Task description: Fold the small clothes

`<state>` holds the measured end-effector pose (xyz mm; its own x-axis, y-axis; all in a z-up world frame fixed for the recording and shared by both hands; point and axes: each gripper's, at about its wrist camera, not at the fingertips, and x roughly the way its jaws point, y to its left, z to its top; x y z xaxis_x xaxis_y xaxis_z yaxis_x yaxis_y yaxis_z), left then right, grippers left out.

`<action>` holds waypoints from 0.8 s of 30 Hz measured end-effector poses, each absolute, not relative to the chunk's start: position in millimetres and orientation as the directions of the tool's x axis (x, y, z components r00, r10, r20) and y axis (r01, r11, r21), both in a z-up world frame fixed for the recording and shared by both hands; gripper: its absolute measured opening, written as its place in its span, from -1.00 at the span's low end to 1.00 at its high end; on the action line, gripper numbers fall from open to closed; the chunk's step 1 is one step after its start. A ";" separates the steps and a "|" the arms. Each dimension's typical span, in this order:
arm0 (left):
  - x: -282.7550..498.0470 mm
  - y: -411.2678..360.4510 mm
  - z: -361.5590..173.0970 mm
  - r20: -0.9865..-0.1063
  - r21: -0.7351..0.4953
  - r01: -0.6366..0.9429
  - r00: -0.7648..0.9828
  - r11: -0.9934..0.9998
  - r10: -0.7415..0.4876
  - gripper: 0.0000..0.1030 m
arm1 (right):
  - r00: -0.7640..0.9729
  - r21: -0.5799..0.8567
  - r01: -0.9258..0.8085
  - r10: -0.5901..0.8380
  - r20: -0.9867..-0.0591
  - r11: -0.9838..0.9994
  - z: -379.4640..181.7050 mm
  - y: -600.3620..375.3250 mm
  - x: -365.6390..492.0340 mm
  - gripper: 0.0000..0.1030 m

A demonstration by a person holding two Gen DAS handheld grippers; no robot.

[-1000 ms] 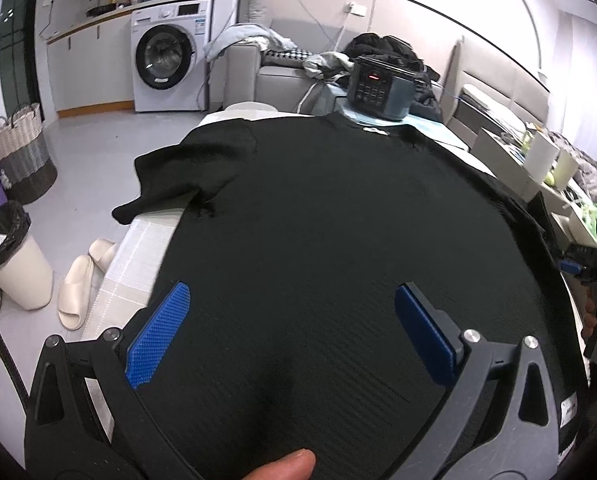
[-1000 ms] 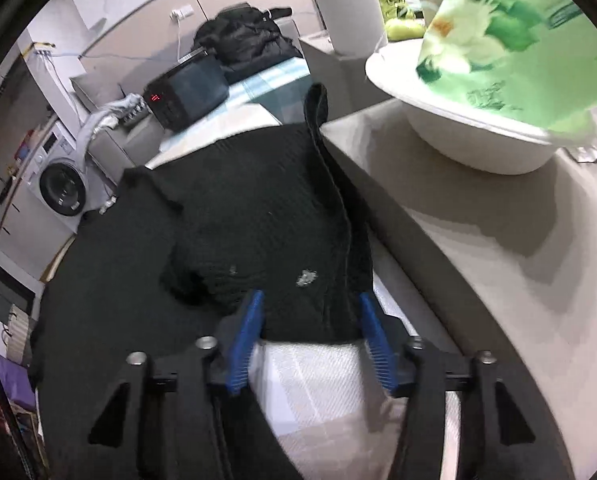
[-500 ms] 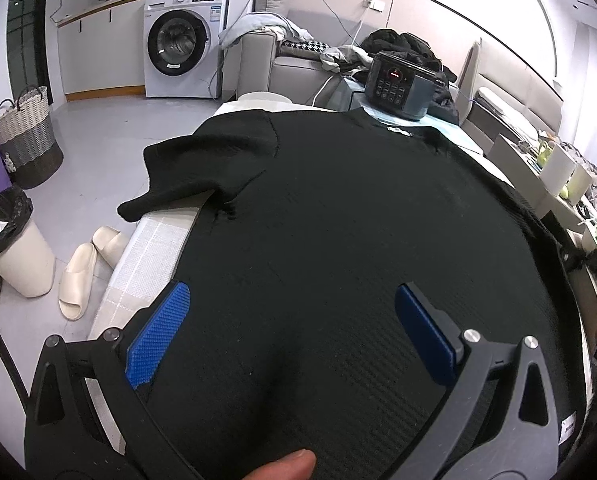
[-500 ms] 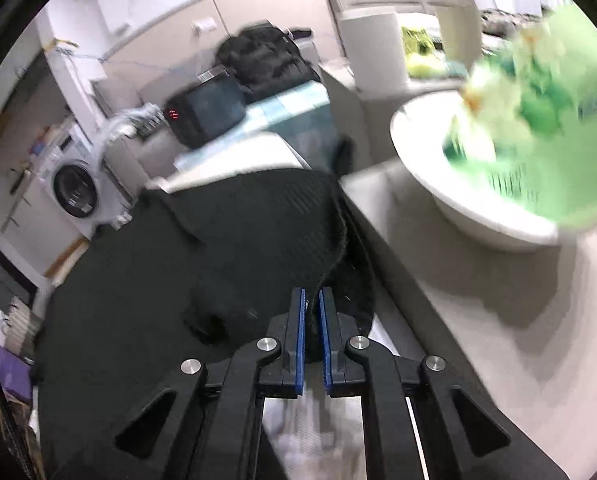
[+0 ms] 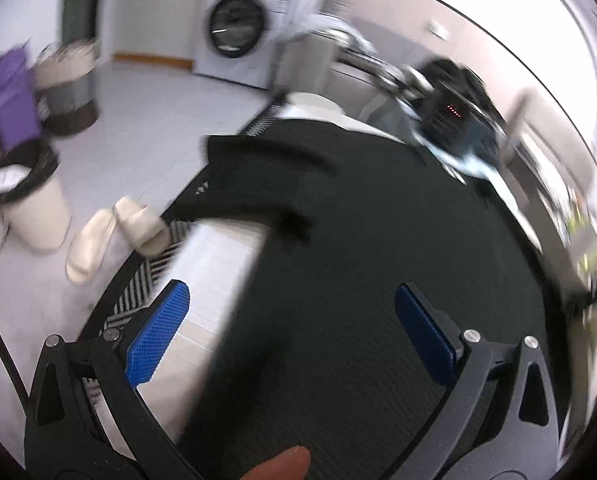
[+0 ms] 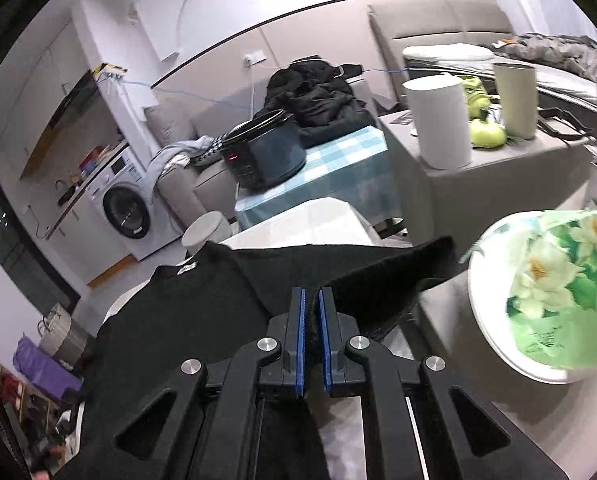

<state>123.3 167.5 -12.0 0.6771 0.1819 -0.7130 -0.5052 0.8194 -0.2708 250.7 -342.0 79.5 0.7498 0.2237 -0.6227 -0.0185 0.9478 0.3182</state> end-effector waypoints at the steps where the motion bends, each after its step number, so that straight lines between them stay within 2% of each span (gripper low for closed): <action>1: 122.7 179.5 -13.5 -0.713 -0.287 -0.527 0.675 0.800 0.189 0.97 | 0.746 0.320 -0.030 0.235 -0.623 0.947 79.2 -339.3 251.1 -0.87; 5: 123.2 218.0 -23.2 -0.719 -0.376 -0.592 0.672 0.713 0.178 0.94 | 0.745 0.314 -0.073 0.261 -0.614 0.947 80.8 -328.7 249.9 -0.87; 7: 123.5 235.3 -28.4 -0.705 -0.455 -0.580 0.698 0.676 0.124 0.75 | 0.743 0.307 -0.087 0.268 -0.614 0.948 82.1 -324.8 250.8 -0.87; 13: 139.6 277.5 -59.1 -0.705 -0.597 -0.593 0.710 0.541 0.000 0.70 | 0.735 0.298 -0.122 0.288 -0.614 0.947 81.8 -313.4 251.9 -0.87; 18: 160.1 305.7 -93.8 -0.714 -0.647 -0.629 0.698 0.431 -0.055 0.59 | 0.725 0.294 -0.140 0.300 -0.621 0.946 76.6 -305.9 251.9 -0.87; 20: 164.8 313.2 -103.3 -0.712 -0.657 -0.633 0.700 0.408 -0.061 0.45 | 0.723 0.292 -0.145 0.303 -0.622 0.945 74.6 -303.3 251.7 -0.87; 24: 176.9 320.0 -112.4 -0.695 -0.678 -0.621 0.716 0.394 -0.066 -0.45 | 0.716 0.286 -0.156 0.308 -0.627 0.945 72.7 -298.8 255.0 -0.87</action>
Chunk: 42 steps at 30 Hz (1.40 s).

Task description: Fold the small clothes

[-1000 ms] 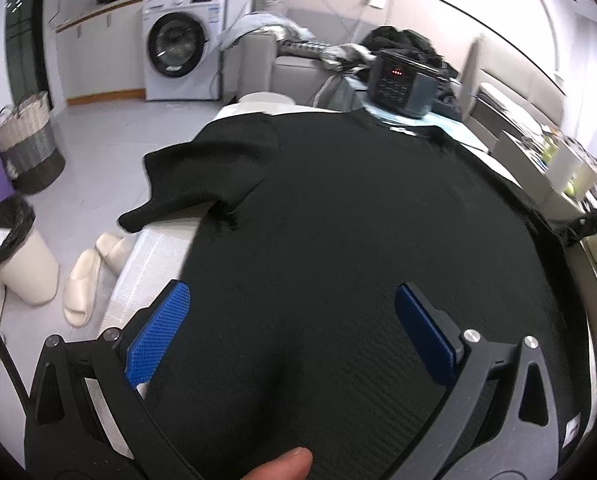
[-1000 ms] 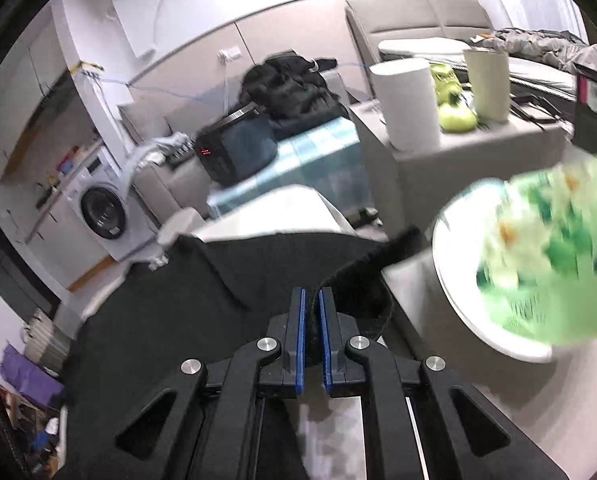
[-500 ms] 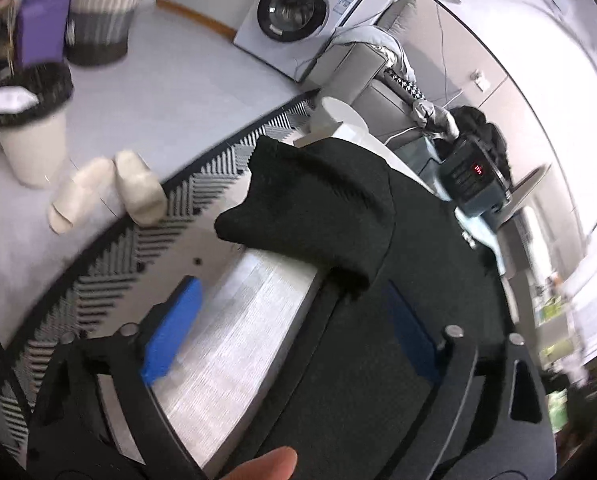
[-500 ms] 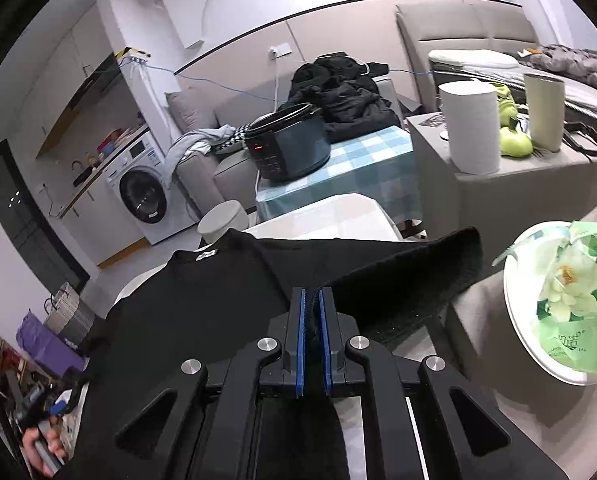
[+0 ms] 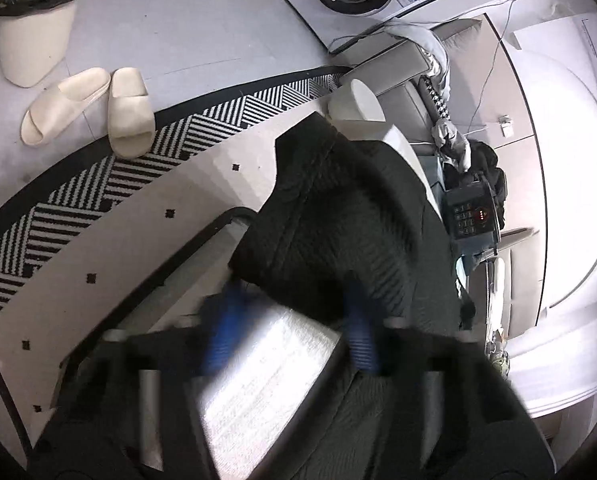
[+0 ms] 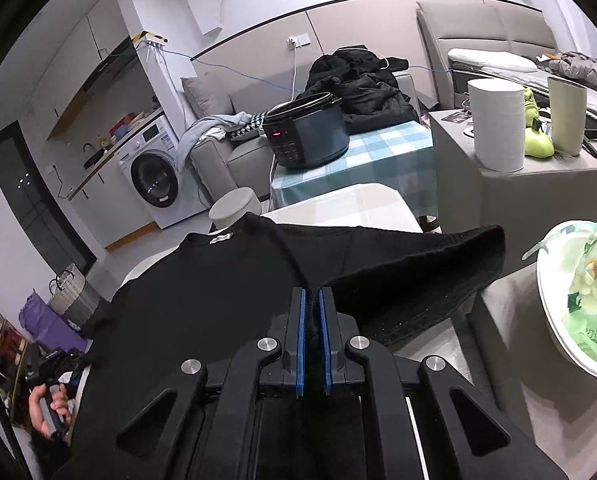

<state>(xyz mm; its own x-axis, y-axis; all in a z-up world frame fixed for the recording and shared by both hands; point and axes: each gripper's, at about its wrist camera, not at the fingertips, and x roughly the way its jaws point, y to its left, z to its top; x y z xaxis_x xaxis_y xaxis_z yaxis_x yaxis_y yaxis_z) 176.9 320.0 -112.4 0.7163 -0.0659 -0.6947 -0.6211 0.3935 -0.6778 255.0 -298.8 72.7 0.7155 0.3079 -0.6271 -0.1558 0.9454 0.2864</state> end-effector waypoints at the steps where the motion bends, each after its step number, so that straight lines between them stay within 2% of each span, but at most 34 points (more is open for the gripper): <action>1: 179.1 321.1 -112.1 -0.696 -0.670 -0.625 0.717 0.401 -0.043 -0.69 | 0.713 0.282 -0.162 0.310 -0.628 0.945 72.5 -297.0 256.5 -0.87; 3: 180.6 322.9 -106.8 -0.686 -0.662 -0.620 0.727 0.422 -0.010 -0.89 | 0.710 0.278 -0.174 0.316 -0.629 0.945 72.6 -293.7 258.1 -0.87; 4: 181.6 323.6 -102.4 -0.682 -0.656 -0.616 0.732 0.436 0.007 -0.91 | 0.707 0.275 -0.183 0.321 -0.630 0.944 72.7 -291.1 259.7 -0.87; 8: 182.5 311.8 -65.1 -0.633 -0.603 -0.590 0.764 0.536 0.128 -0.92 | 0.690 0.264 -0.263 0.372 -0.621 0.928 75.4 -271.7 265.4 -0.87; 12: 202.6 272.8 -15.6 -0.560 -0.508 -0.512 0.807 0.693 0.186 -0.93 | 0.640 0.255 -0.406 0.472 -0.606 0.878 79.3 -233.7 266.5 -0.87; 16: 230.6 209.6 21.3 -0.516 -0.406 -0.356 0.849 0.842 0.110 -0.93 | 0.554 0.218 -0.545 0.543 -0.631 0.810 73.9 -181.4 264.0 -0.87; 19: 259.4 148.1 23.5 -0.562 -0.327 -0.209 0.827 0.922 -0.012 -0.92 | 0.538 0.221 -0.516 0.514 -0.668 0.828 60.5 -171.8 264.1 -0.87; 21: 274.8 118.0 11.2 -0.623 -0.289 -0.148 0.779 0.946 -0.068 -0.91 | 0.556 0.222 -0.446 0.463 -0.690 0.867 52.5 -183.4 266.0 -0.79; 23: 291.8 91.9 -12.4 -0.697 -0.267 -0.088 0.705 0.960 -0.129 -0.83 | 0.565 0.225 -0.368 0.409 -0.716 0.902 42.8 -203.6 266.0 -0.79; 24: 297.0 85.6 -23.8 -0.723 -0.267 -0.076 0.674 0.961 -0.148 -0.68 | 0.569 0.223 -0.333 0.384 -0.727 0.916 39.4 -214.7 265.1 -0.78; 25: 300.5 79.7 -35.3 -0.751 -0.275 -0.069 0.639 0.959 -0.169 -0.38 | 0.575 0.217 -0.297 0.355 -0.737 0.930 36.4 -224.4 263.3 -0.78; 26: 300.7 76.8 -42.7 -0.763 -0.292 -0.071 0.619 0.954 -0.187 -0.23 | 0.585 0.209 -0.251 0.320 -0.745 0.945 33.9 -236.8 259.0 -0.76; 27: 297.9 74.9 -47.1 -0.762 -0.314 -0.073 0.614 0.947 -0.205 -0.02 | 0.594 0.207 -0.212 0.294 -0.748 0.955 32.7 -247.9 255.9 -0.73; 28: 294.1 75.3 -46.4 -0.753 -0.336 -0.072 0.620 0.939 -0.222 0.10 | 0.601 0.216 -0.176 0.279 -0.749 0.960 30.3 -261.1 252.6 -0.71; 31: 280.7 78.5 -35.3 -0.727 -0.338 -0.070 0.653 0.939 -0.213 0.29 | 0.626 0.224 -0.061 0.212 -0.751 0.973 23.9 -295.3 237.3 -0.51; 35: 257.7 95.1 -25.5 -0.697 -0.362 -0.095 0.688 0.927 -0.201 0.41 | 0.645 0.260 0.076 0.151 -0.749 0.963 17.7 -329.9 219.0 -0.48; 37: 250.0 107.5 -25.2 -0.695 -0.371 -0.124 0.694 0.920 -0.187 0.41 | 0.649 0.297 0.139 0.139 -0.748 0.945 15.8 -343.4 211.5 -0.40; 39: 245.4 119.2 -27.6 -0.702 -0.383 -0.159 0.691 0.910 -0.175 0.41 | 0.656 0.339 0.185 0.141 -0.742 0.922 12.0 -357.0 203.6 -0.20; 42: 233.2 134.2 -32.1 -0.710 -0.405 -0.187 0.681 0.895 -0.179 0.41 | 0.663 0.421 0.241 0.169 -0.730 0.874 7.1 -373.3 197.0 -0.12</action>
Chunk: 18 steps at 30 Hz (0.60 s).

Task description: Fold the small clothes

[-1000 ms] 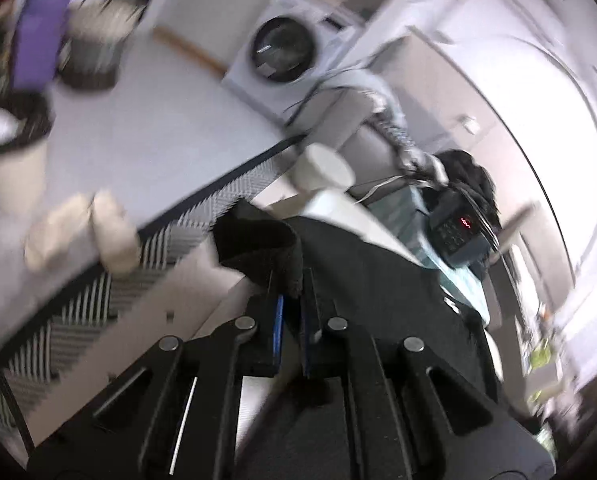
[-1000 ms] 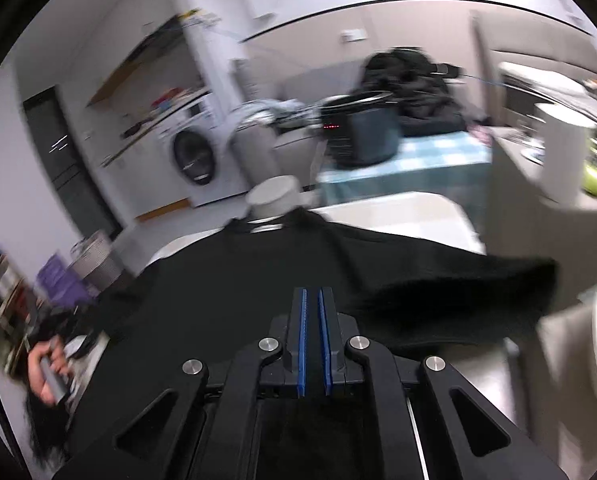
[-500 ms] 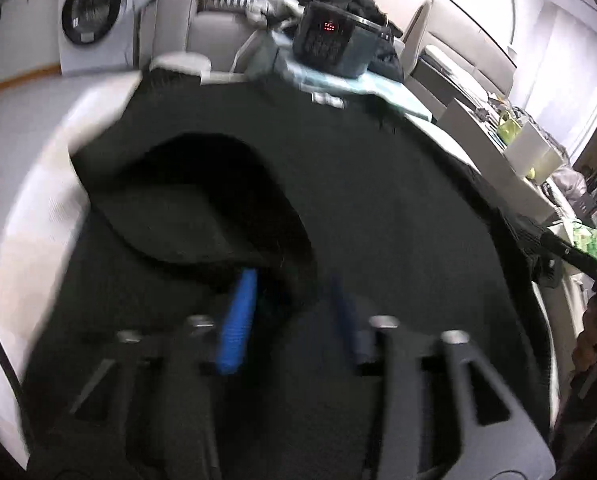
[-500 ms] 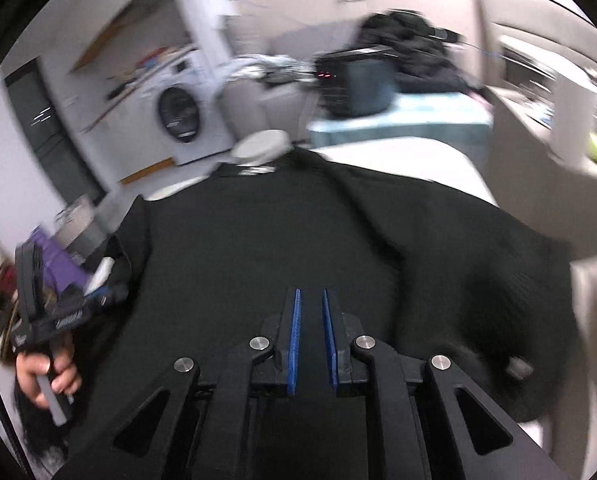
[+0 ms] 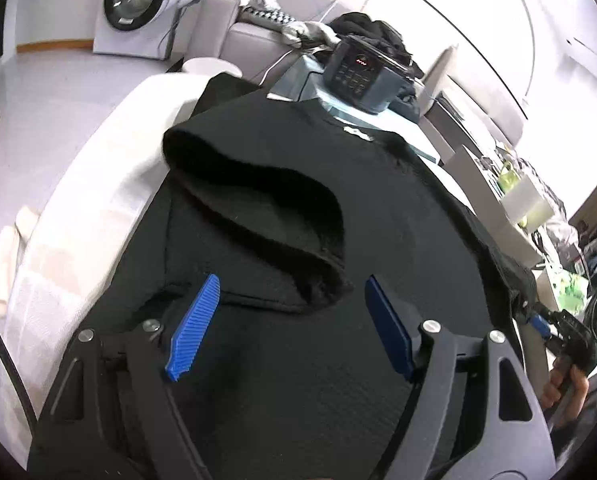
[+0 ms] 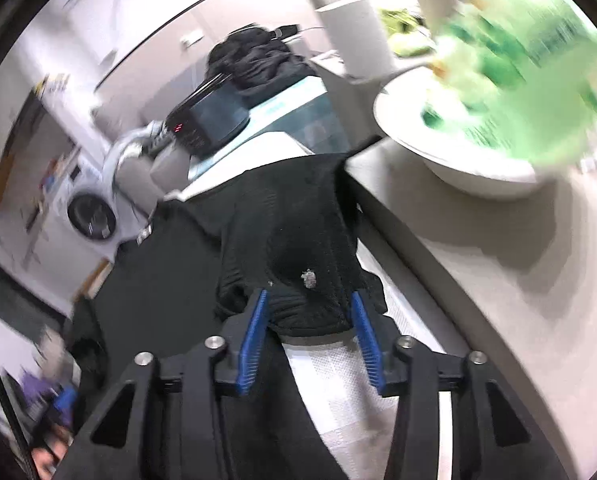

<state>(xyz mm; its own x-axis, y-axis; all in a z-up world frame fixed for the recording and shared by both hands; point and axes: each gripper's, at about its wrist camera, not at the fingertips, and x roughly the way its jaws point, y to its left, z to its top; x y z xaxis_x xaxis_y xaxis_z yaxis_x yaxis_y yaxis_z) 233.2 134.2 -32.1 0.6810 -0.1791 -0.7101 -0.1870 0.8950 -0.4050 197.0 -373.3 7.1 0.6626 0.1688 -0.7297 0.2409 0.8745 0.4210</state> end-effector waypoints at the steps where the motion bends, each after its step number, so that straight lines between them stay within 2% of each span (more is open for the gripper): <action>1: 232.7 134.9 -34.1 -0.712 -0.405 -0.194 0.680 0.894 -0.175 0.41 | 0.659 0.425 0.261 0.162 -0.734 0.867 4.9 -377.3 195.2 -0.12; 12: 224.7 146.8 -50.6 -0.730 -0.411 -0.222 0.661 0.884 -0.173 0.41 | 0.666 0.517 0.334 0.191 -0.722 0.788 -16.6 -401.4 201.7 -0.11; 13: 224.2 147.6 -50.8 -0.730 -0.410 -0.224 0.662 0.884 -0.171 0.41 | 0.679 0.502 0.326 0.171 -0.714 0.801 -13.6 -399.3 203.6 -0.15; 15: 222.8 149.4 -50.9 -0.730 -0.409 -0.234 0.664 0.882 -0.162 0.41 | 0.691 0.471 0.320 0.138 -0.709 0.822 -7.7 -394.3 210.5 -0.59; 18: 219.6 152.6 -50.2 -0.729 -0.419 -0.242 0.664 0.875 -0.165 0.41 | 0.713 0.419 0.296 0.093 -0.695 0.858 11.1 -381.7 225.2 -0.74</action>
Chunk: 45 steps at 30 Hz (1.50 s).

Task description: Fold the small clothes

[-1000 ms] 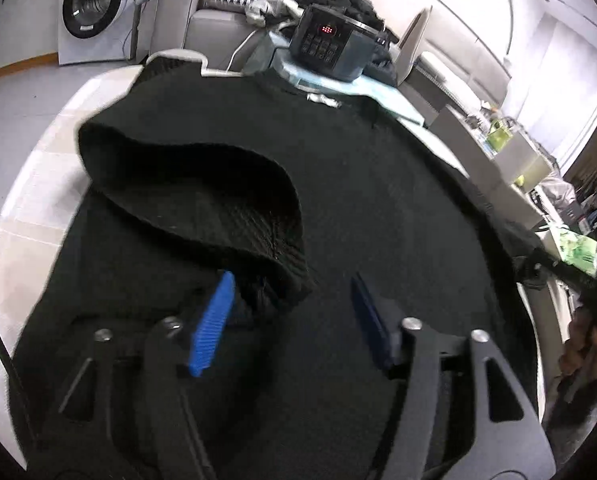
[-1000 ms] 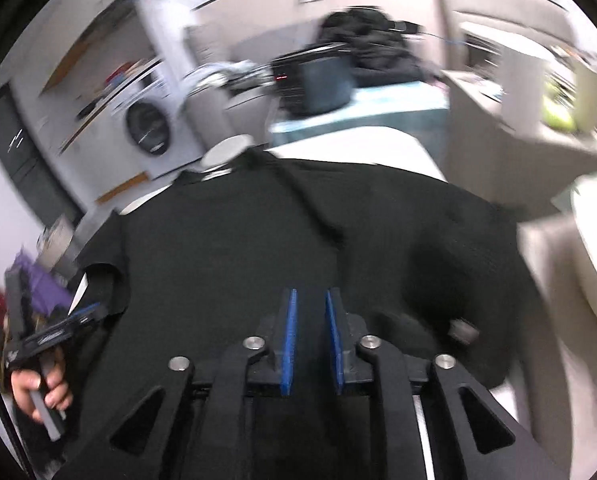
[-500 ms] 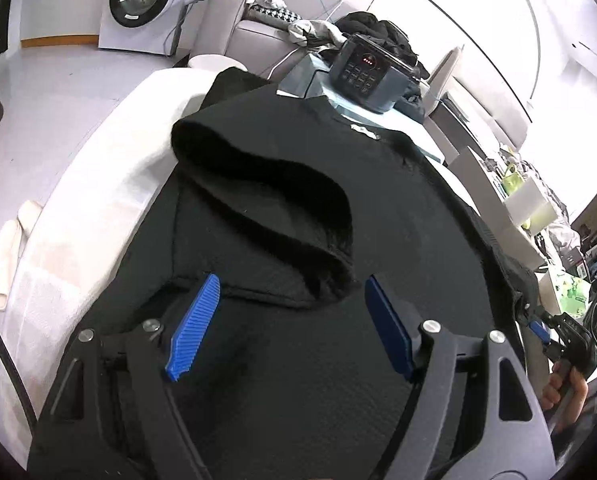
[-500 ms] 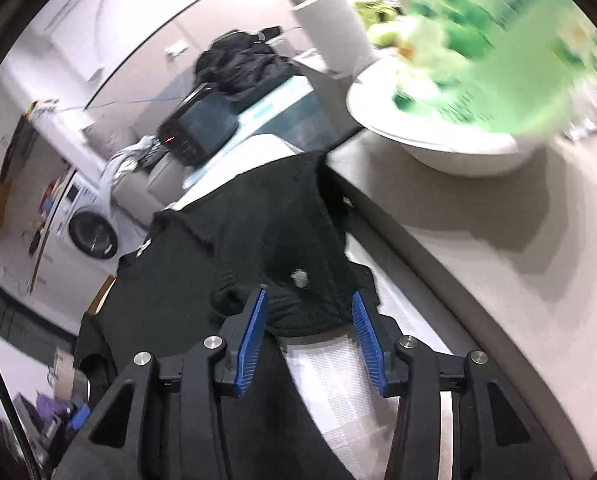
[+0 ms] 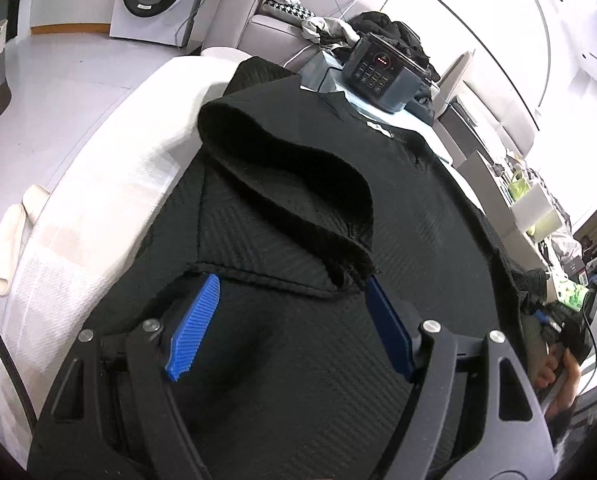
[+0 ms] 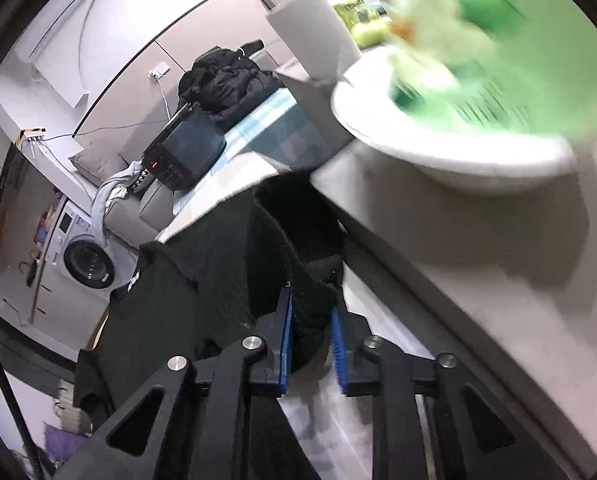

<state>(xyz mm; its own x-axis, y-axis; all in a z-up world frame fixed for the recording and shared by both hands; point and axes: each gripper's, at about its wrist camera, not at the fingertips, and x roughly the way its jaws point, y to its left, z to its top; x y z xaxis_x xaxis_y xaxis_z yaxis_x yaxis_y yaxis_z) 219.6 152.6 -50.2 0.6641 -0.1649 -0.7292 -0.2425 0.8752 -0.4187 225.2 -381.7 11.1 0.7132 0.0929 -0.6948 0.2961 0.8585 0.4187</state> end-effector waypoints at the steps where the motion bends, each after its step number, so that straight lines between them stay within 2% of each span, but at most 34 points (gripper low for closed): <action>1: 218.5 154.1 -50.4 -0.731 -0.419 -0.246 0.663 0.874 -0.164 0.41 | 0.732 0.382 0.271 0.068 -0.677 0.883 22.4 -373.3 230.2 -0.75; 4: 218.7 156.3 -49.8 -0.735 -0.419 -0.253 0.659 0.872 -0.163 0.41 | 0.790 0.252 0.100 0.077 -0.608 0.963 59.9 -328.3 250.4 -0.76; 6: 217.7 156.3 -48.9 -0.735 -0.422 -0.256 0.658 0.870 -0.164 0.41 | 0.781 0.153 -0.132 0.198 -0.592 0.979 78.3 -280.4 259.6 -0.76; 9: 214.8 156.2 -46.9 -0.737 -0.418 -0.256 0.657 0.872 -0.160 0.41 | 0.641 0.025 -0.478 0.368 -0.674 0.878 76.3 -213.1 252.4 -0.76; 11: 212.6 157.1 -46.2 -0.736 -0.416 -0.257 0.659 0.872 -0.156 0.41 | 0.539 -0.066 -0.615 0.358 -0.762 0.785 56.8 -179.9 236.9 -0.71; 13: 211.2 159.0 -46.5 -0.738 -0.416 -0.266 0.657 0.870 -0.152 0.41 | 0.491 -0.112 -0.654 0.306 -0.816 0.748 35.6 -170.9 223.1 -0.51; 14: 210.1 160.2 -47.0 -0.739 -0.419 -0.269 0.656 0.867 -0.154 0.41 | 0.474 -0.119 -0.661 0.290 -0.831 0.741 27.1 -172.9 217.2 -0.33; 15: 209.5 161.1 -47.8 -0.739 -0.422 -0.269 0.655 0.866 -0.156 0.41 | 0.474 -0.117 -0.655 0.285 -0.833 0.746 24.5 -176.6 213.9 -0.20; 16: 209.2 161.5 -48.1 -0.740 -0.422 -0.269 0.654 0.866 -0.158 0.41 | 0.480 -0.106 -0.641 0.289 -0.828 0.761 24.0 -183.7 211.0 -0.16; 19: 209.0 161.6 -47.9 -0.742 -0.417 -0.263 0.652 0.870 -0.158 0.41 | 0.494 -0.010 -0.566 0.329 -0.805 0.825 30.2 -210.4 216.1 -0.13; 24: 212.6 158.6 -50.7 -0.742 -0.425 -0.258 0.648 0.868 -0.170 0.41 | 0.587 0.061 -0.291 0.229 -0.777 0.955 39.1 -264.3 253.5 -0.12; 27: 212.8 155.6 -52.4 -0.745 -0.425 -0.258 0.645 0.867 -0.173 0.41 | 0.560 0.184 -0.164 0.245 -0.791 0.969 33.7 -285.7 291.0 -0.12; 29: 213.4 154.4 -53.2 -0.746 -0.425 -0.256 0.642 0.868 -0.176 0.41 | 0.526 0.255 -0.144 0.292 -0.799 0.956 23.7 -286.1 313.2 -0.12; 35: 215.8 157.7 -52.5 -0.754 -0.406 -0.264 0.638 0.875 -0.157 0.41 | 0.500 0.274 -0.161 0.318 -0.805 0.948 6.5 -269.2 366.6 -0.12; 37: 217.0 160.6 -53.5 -0.758 -0.404 -0.273 0.635 0.873 -0.152 0.41 | 0.474 0.262 -0.167 0.310 -0.824 0.951 -3.9 -260.6 380.6 -0.32; 38: 217.2 161.9 -54.3 -0.759 -0.403 -0.276 0.634 0.873 -0.150 0.41 | 0.475 0.256 -0.188 0.315 -0.821 0.948 -6.9 -253.9 381.1 -0.64; 39: 217.1 163.2 -54.9 -0.759 -0.403 -0.280 0.634 0.871 -0.147 0.41 | 0.490 0.231 -0.204 0.304 -0.817 0.951 -6.2 -252.4 381.1 -0.81; 42: 216.4 166.3 -57.1 -0.762 -0.404 -0.288 0.631 0.868 -0.145 0.41 | 0.523 0.217 -0.119 0.247 -0.816 0.969 -10.2 -267.2 378.1 -0.85; 45: 216.4 168.1 -57.9 -0.765 -0.399 -0.291 0.628 0.870 -0.141 0.41 | 0.559 0.156 0.031 0.112 -0.822 0.987 -9.9 -293.4 381.0 -0.82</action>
